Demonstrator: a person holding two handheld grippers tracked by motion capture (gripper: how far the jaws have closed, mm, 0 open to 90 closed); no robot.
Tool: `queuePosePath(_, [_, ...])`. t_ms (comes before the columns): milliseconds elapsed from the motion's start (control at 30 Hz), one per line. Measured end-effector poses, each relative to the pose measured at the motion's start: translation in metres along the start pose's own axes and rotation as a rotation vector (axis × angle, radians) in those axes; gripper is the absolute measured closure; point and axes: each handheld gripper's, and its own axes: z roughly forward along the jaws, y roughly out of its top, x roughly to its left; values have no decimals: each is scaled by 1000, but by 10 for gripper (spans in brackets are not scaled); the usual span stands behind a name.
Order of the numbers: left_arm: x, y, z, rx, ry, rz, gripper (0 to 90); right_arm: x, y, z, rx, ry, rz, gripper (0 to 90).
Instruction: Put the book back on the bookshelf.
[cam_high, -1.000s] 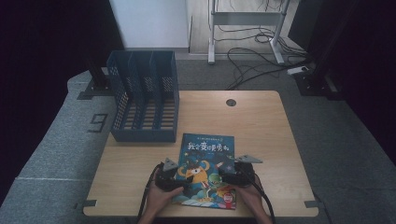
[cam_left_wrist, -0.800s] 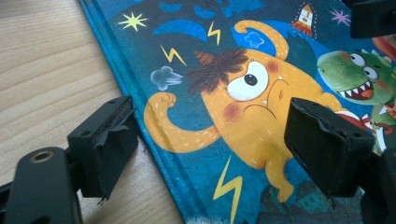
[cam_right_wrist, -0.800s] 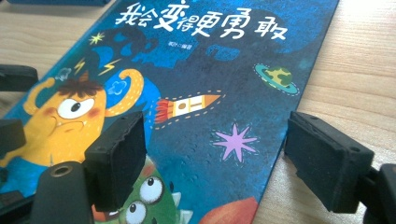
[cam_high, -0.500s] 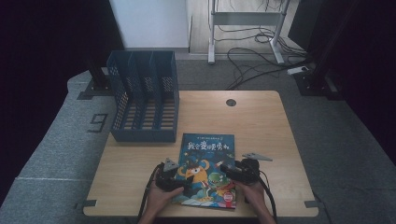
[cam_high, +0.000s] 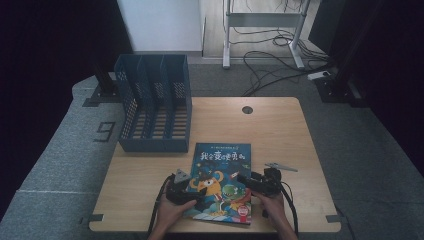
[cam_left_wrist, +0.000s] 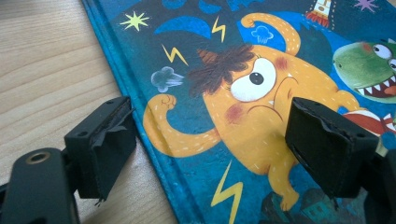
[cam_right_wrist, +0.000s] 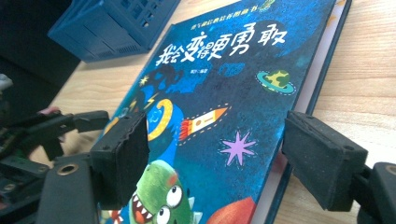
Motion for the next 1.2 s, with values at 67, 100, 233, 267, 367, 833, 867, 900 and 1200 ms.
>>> queuePosePath(67, [0,0,0,-1,-3,-3,157,0,0,0,-1,6,9,224])
queuePosePath(100, [1,0,0,-1,-5,-5,157,-1,1,-1,-3,15,19,225])
queuePosePath(233, [2,0,-1,-3,-14,-13,155,-3,2,-4,-16,49,53,233])
queuePosePath(267, [2,0,-1,-5,-16,-15,155,-3,3,-5,-14,57,65,235])
queuePosePath(367, [3,0,-1,-8,-19,-19,155,-5,3,-6,-16,76,80,236])
queuePosePath(833, [6,-1,-2,-18,-33,-45,150,-8,4,-9,-23,135,132,257])
queuePosePath(867, [6,-1,-2,-18,-33,-44,149,-7,4,-9,-23,137,133,260])
queuePosePath(900, [6,-1,-2,-19,-35,-46,148,-7,4,-9,-23,141,134,261])
queuePosePath(1200, [9,-1,-3,-27,-50,-67,145,-7,4,-8,-17,170,145,303])
